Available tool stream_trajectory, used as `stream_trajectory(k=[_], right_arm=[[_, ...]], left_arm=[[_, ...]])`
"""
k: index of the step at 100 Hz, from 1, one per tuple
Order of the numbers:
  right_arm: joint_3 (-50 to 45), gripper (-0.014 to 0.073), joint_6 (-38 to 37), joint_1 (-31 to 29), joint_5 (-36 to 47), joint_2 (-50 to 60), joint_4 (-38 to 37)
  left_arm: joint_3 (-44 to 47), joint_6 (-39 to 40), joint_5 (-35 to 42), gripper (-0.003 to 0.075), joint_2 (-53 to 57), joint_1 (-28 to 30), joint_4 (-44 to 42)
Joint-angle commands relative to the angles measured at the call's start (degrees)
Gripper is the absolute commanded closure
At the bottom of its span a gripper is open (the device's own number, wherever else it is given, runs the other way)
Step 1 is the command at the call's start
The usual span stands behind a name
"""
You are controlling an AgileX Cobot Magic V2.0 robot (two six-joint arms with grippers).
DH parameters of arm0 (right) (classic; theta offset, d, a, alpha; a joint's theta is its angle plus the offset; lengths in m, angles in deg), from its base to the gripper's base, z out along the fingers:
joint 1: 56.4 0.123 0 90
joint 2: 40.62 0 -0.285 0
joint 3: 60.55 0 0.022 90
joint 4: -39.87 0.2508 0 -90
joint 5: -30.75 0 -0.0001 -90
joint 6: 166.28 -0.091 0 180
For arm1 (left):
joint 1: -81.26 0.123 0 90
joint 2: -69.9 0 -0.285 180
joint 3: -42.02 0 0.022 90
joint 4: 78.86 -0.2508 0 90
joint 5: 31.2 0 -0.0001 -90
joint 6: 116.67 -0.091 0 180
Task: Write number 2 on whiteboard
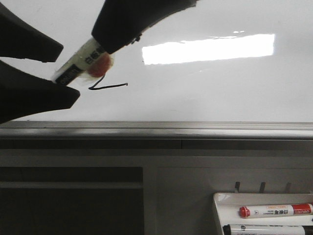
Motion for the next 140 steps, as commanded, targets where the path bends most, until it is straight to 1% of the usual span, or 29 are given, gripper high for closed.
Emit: stream_trajectory(k=[1, 8, 17, 21, 22, 23, 37, 41, 77, 82, 87, 89, 90, 91, 92, 94, 99, 101, 102, 106, 109, 110, 112, 117, 120, 123, 128, 135, 140], right_arm=[[2.7, 0.0643, 0.0, 0.6, 3.0, 1.7, 1.0], [3.2, 0.0643, -0.1, 0.6, 2.8, 1.7, 1.1], [3.6, 0.0643, -0.1, 0.6, 2.5, 1.7, 1.4], [3.6, 0.0643, -0.1, 0.6, 2.4, 1.7, 1.6], [3.6, 0.0643, -0.1, 0.6, 2.4, 1.7, 1.6], [3.6, 0.0643, -0.1, 0.6, 2.4, 1.7, 1.6], [3.6, 0.0643, -0.1, 0.6, 2.3, 1.7, 1.6], [3.6, 0.0643, -0.1, 0.6, 2.3, 1.7, 1.6], [3.6, 0.0643, -0.1, 0.6, 3.0, 1.6, 1.7], [3.6, 0.0627, -0.1, 0.6, 3.0, 1.6, 1.7], [3.6, 0.0557, -0.1, 0.6, 3.0, 1.6, 1.5], [3.6, 0.0508, -0.1, 0.6, 3.0, 1.6, 1.2], [3.6, 0.0469, -0.1, 0.6, 3.0, 1.6, 1.1], [3.6, 0.0449, -0.1, 0.6, 3.2, 1.6, 1.1], [3.6, 0.0404, -0.1, 0.6, 3.3, 1.6, 0.8], [3.6, 0.0356, -0.1, 0.6, 3.7, 1.6, 0.8], [3.6, 0.0157, -0.1, 0.0, 5.2, 1.6, 0.7], [3.6, 0.0110, -0.1, -0.3, 5.9, 1.6, 0.7], [3.6, 0.0067, -0.1, -0.5, 6.3, 1.6, 0.7], [3.6, -0.0034, -0.1, -1.2, 7.8, 1.7, 0.5], [3.6, -0.0071, -0.1, -2.0, 8.9, 1.9, 0.5], [3.6, -0.0073, -0.1, -2.2, 9.1, 1.9, 0.5], [3.6, -0.0065, -0.2, -2.7, 9.6, 2.0, 0.5], [3.6, -0.0041, -0.7, -3.9, 10.7, 2.6, 0.5], [3.6, -0.0022, -0.8, -4.6, 11.1, 3.0, 0.5], [3.6, -0.0007, -1.0, -5.3, 11.5, 3.4, 0.5], [3.6, 0.0017, -1.0, -6.1, 11.7, 4.1, 0.6], [3.6, 0.0041, -1.0, -6.7, 11.9, 4.7, 0.6], [3.6, 0.0050, -1.0, -6.9, 11.9, 4.8, 0.6]], left_arm=[[-2.1, 0.3, 4.1, 0.0314, -0.1, -0.4, 0.5], [-2.1, 0.3, 4.1, 0.0370, -0.1, -0.4, 0.5], [-2.1, 0.3, 4.7, 0.0481, -0.1, -0.4, 0.5], [-2.1, 0.3, 4.8, 0.0543, -0.1, -0.4, 0.5], [-2.1, 0.3, 4.8, 0.0543, -0.1, -0.4, 0.5], [-2.1, 0.3, 4.8, 0.0569, -0.1, -0.4, 0.5], [-2.1, 0.3, 4.8, 0.0716, -0.1, -0.4, 0.5], [-2.1, 0.3, 4.8, 0.0743, -0.1, -0.4, 0.5], [-2.1, 0.3, 4.8, 0.0741, -0.1, -0.4, 0.5], [-2.1, 0.3, 4.8, 0.0741, -0.1, -0.4, 0.5], [-2.1, 0.3, 4.7, 0.0741, -0.1, -0.4, 0.6], [-2.1, 0.3, 4.7, 0.0741, -0.1, -0.4, 0.6], [-2.1, 0.3, 4.7, 0.0741, -0.1, -0.4, 0.9], [-2.1, 0.3, 4.7, 0.0741, -0.1, -0.4, 1.0], [-2.1, 0.3, 4.7, 0.0741, -0.1, -0.4, 1.3], [-2.1, 0.3, 4.7, 0.0741, -0.1, -0.4, 1.7], [-2.1, 0.3, 4.7, 0.0741, -0.1, -0.4, 3.1], [-2.1, 0.3, 4.7, 0.0741, -0.1, -0.3, 3.8], [-2.1, 0.3, 4.9, 0.0741, -0.1, -0.1, 3.9], [-2.1, 0.3, 5.1, 0.0741, -0.2, 0.5, 5.8], [-2.1, 0.3, 5.2, 0.0741, -0.2, 1.6, 9.2], [-2.1, 0.3, 5.2, 0.0741, -0.2, 1.9, 9.2], [-2.1, 0.3, 5.2, 0.0741, -0.2, 2.8, 12.0], [-2.1, 0.3, 5.3, 0.0741, -0.2, 5.4, 19.7], [-2.1, 0.3, 5.3, 0.0741, -0.2, 7.2, 25.8], [-2.1, 0.3, 5.5, 0.0741, -0.3, 9.6, 31.8], [-2.1, 0.3, 5.9, 0.0741, -1.0, 13.4, 37.9], [-2.1, 0.6, 5.5, 0.0741, -2.7, 17.1, 40.7], [-2.5, 2.4, 4.1, 0.0741, -4.0, 18.1, 41.5]])
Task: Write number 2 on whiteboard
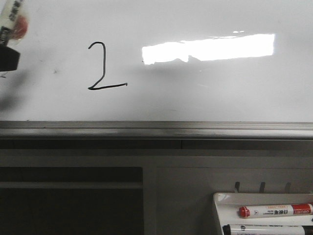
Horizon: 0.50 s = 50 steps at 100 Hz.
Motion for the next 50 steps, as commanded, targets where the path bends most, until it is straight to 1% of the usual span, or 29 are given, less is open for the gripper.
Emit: stream_trajectory(k=[1, 9, 15, 34, 50], right_arm=[[2.0, 0.0050, -0.2, -0.6, 3.9, 2.3, 0.6], [2.0, 0.0050, -0.2, -0.6, 3.7, 2.3, 0.7], [2.0, 0.0050, -0.2, -0.6, 3.5, 2.3, 0.8], [2.0, 0.0050, -0.2, -0.6, 2.9, 2.3, 1.0], [2.0, 0.0050, -0.2, -0.6, 2.8, 2.3, 1.1]], left_arm=[[-2.6, 3.0, 2.1, 0.0741, -1.9, 2.6, 5.1], [-3.9, 8.4, -1.9, 0.0741, -5.1, 2.4, 5.4], [-5.0, 12.4, -2.5, 0.0741, -6.9, 1.9, 5.4], [-8.3, 14.7, -2.6, 0.0741, -9.3, -2.1, 5.6], [-9.7, 17.9, -3.6, 0.0741, -10.9, -2.2, 6.8]])
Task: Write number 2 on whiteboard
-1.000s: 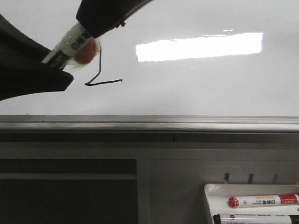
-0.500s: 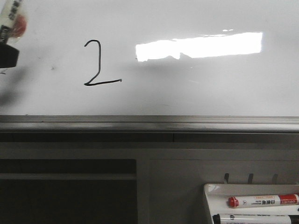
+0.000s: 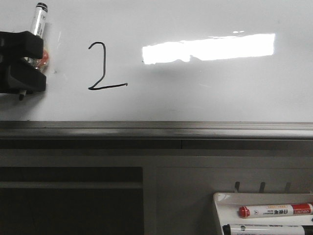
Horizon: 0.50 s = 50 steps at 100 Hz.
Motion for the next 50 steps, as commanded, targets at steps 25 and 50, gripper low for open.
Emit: stream_trajectory(k=[25, 50], right_arm=[[2.0, 0.0050, -0.2, -0.3, 3.0, 1.8, 1.0], [2.0, 0.0050, -0.2, -0.3, 3.0, 1.8, 1.0]], left_arm=[[-2.8, 4.2, -0.1, 0.0741, -1.1, -0.4, 2.5], [-2.8, 4.2, -0.1, 0.0741, -1.1, -0.4, 4.3]])
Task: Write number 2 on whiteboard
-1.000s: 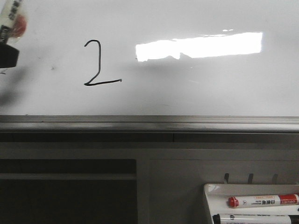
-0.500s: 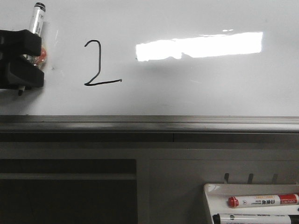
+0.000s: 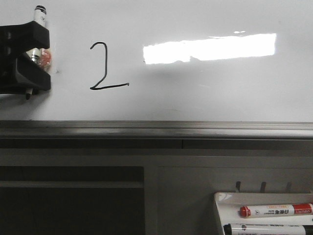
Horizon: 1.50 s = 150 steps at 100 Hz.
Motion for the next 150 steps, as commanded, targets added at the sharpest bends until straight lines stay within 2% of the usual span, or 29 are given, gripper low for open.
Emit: stream_trajectory(k=[1, 14, 20, 32, 40, 52, 70, 80, 87, 91, 93, 96, 99, 101, 108, 110, 117, 134, 150], right_arm=[[2.0, 0.0050, -0.1, -0.3, 3.3, 1.8, 1.0], [2.0, 0.0050, -0.1, -0.3, 3.3, 1.8, 1.1], [2.0, 0.0050, -0.1, -0.3, 3.1, 1.8, 1.1], [2.0, 0.0050, -0.1, -0.3, 3.0, 1.8, 1.1], [2.0, 0.0050, -0.1, -0.3, 2.8, 1.8, 1.1], [2.0, 0.0050, -0.1, -0.4, 2.8, 1.8, 1.1], [2.0, 0.0057, -0.1, -0.4, 2.3, 1.9, 1.1], [2.0, 0.0129, -0.1, -0.5, 1.1, 3.0, 1.1], [2.0, 0.0260, -0.1, -0.5, 0.4, 4.2, 1.1], [2.0, 0.0381, -0.5, -0.5, 0.1, 5.1, 1.1], [2.0, 0.0470, -0.8, -0.5, -0.1, 5.8, 1.1], [2.0, 0.0537, -0.9, -0.6, -0.3, 6.4, 1.0], [1.9, 0.0643, -0.9, -0.9, -0.6, 7.5, 1.0], [1.8, 0.0676, -0.9, -1.1, -0.8, 8.0, 1.0], [0.5, 0.0657, -1.1, -1.9, -0.6, 10.7, 1.0], [0.0, 0.0657, -1.1, -2.2, 0.1, 12.2, 1.0], [-3.1, 0.0657, -1.1, -2.4, 3.0, 16.3, 1.0], [-14.8, 0.0657, -1.1, -2.4, 13.1, 30.0, 1.0], [-25.3, 0.0657, -1.1, -2.4, 16.0, 43.6, 0.9]], left_arm=[[-1.5, 0.5, 1.6, 0.0741, 0.0, -0.1, 1.7], [-1.5, 0.5, 2.0, 0.0736, 0.0, -0.1, 1.7], [-1.5, 0.5, 2.5, 0.0704, 0.0, -0.1, 1.7], [-1.5, 0.5, 4.0, 0.0558, 0.0, -0.1, 1.7], [-1.5, 0.5, 4.0, 0.0423, 0.1, -0.1, 0.8], [-1.5, 0.5, 4.0, 0.0344, 0.1, -0.1, 0.6], [-1.5, 0.5, 4.0, 0.0344, 2.3, -0.1, -2.0], [-1.5, 0.5, 3.7, 0.0345, 5.5, -0.1, -3.5], [-1.5, 0.5, 2.4, 0.0345, 8.3, -0.1, -3.5], [-1.5, 0.5, 1.1, 0.0351, 10.0, -0.1, -3.5], [-1.5, 0.5, 0.5, 0.0358, 10.8, -0.1, -3.8], [-1.5, 0.5, -0.5, 0.0377, 12.3, -0.1, -4.1], [-1.5, 0.5, -0.9, 0.0395, 13.2, -0.1, -4.2], [-1.3, 0.5, -1.1, 0.0419, 14.1, -0.1, -4.4], [-0.9, 0.5, -1.2, 0.0542, 17.4, -0.1, -5.2], [-0.8, 0.5, -1.0, 0.0604, 18.9, -0.1, -5.9], [-0.3, 0.5, -1.0, 0.0743, 22.4, -0.1, -8.3], [1.6, 0.5, -1.0, 0.0741, 33.9, -0.1, -18.1], [3.8, 0.5, -4.4, 0.0741, 45.1, -0.1, -25.6]])
